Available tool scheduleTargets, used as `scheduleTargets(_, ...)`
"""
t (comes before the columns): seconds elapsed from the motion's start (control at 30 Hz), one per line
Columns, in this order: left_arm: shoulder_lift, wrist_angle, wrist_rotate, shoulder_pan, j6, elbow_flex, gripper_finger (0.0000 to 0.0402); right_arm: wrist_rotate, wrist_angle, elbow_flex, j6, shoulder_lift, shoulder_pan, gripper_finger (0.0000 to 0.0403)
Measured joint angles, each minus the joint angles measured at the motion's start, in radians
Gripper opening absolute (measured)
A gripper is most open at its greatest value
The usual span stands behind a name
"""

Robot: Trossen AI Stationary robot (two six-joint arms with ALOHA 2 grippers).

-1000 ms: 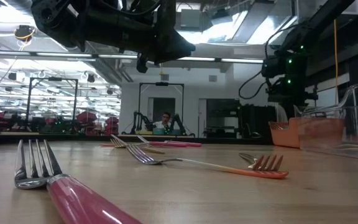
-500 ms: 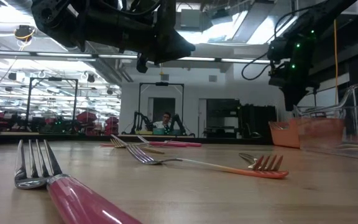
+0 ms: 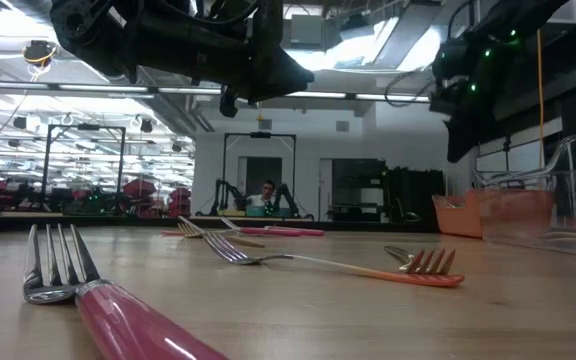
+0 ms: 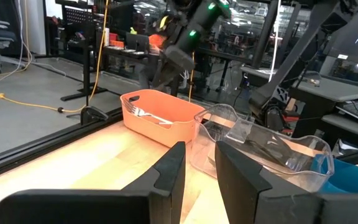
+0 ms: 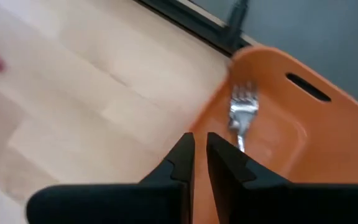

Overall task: Sort silverware by color (type)
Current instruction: Put the pink fork into the blue bin

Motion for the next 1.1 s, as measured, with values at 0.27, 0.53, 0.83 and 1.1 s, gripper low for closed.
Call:
scheduleTargets(0.27, 0.0, 0.0, 0.0, 0.0, 0.0, 0.0, 0.0082, 0.004, 0.0, 0.0, 0.06, -0.085, 0.193, 0.0035)
scheduleTargets(0.53, 0.0, 0.0, 0.0, 0.0, 0.002, 0.0, 0.0082, 0.05, 0.003, 0.0, 0.119, -0.093, 0.434, 0.0035)
scheduleTargets(0.83, 0.0, 0.0, 0.0, 0.0, 0.002, 0.0, 0.0082, 0.181, 0.003, 0.0, 0.192, -0.093, 0.648, 0.0035)
scheduleTargets(1.1, 0.0, -0.005, 0.108, -0.007, 0.001, 0.0, 0.0082, 0.19, 0.003, 0.0, 0.243, -0.093, 0.77, 0.0035)
